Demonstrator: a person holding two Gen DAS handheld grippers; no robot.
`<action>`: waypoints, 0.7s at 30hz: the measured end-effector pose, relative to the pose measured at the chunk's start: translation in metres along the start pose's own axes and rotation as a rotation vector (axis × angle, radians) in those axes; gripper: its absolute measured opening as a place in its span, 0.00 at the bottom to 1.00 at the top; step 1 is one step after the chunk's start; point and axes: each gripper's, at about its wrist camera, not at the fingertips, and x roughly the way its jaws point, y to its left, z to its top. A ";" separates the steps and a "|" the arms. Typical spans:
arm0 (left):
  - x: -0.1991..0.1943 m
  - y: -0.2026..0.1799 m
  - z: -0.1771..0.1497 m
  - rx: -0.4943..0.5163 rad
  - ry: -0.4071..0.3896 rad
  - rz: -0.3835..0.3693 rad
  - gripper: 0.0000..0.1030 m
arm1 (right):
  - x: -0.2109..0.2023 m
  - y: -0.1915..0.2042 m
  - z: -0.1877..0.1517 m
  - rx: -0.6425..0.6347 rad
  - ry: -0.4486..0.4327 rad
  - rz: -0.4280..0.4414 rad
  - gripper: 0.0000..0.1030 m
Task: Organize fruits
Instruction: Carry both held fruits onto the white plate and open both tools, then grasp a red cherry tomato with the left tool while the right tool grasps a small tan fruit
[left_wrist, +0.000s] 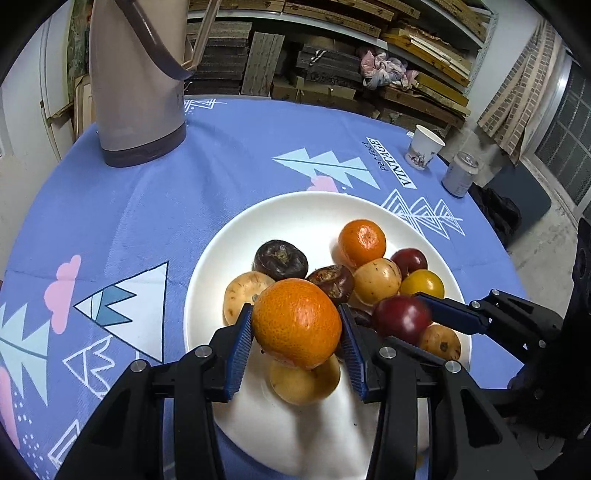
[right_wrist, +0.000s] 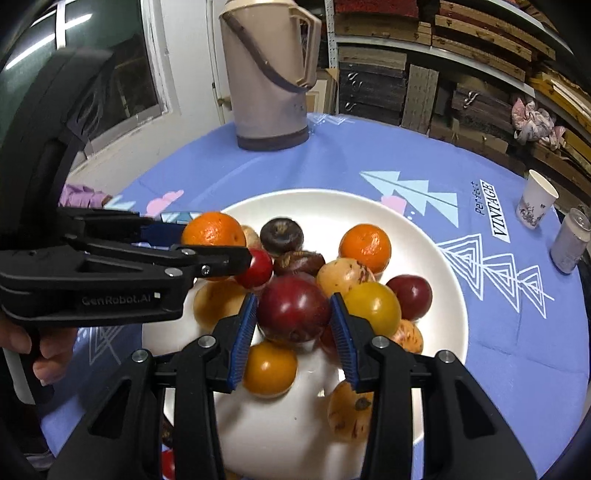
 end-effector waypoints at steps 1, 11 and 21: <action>0.000 0.002 0.001 -0.012 -0.007 0.003 0.45 | -0.001 0.000 0.000 0.010 -0.006 0.011 0.44; -0.031 -0.002 -0.015 0.009 -0.044 -0.018 0.50 | -0.048 0.004 -0.021 0.003 -0.055 0.025 0.51; -0.071 -0.012 -0.082 0.087 -0.048 -0.003 0.58 | -0.085 0.019 -0.087 -0.033 0.007 0.057 0.51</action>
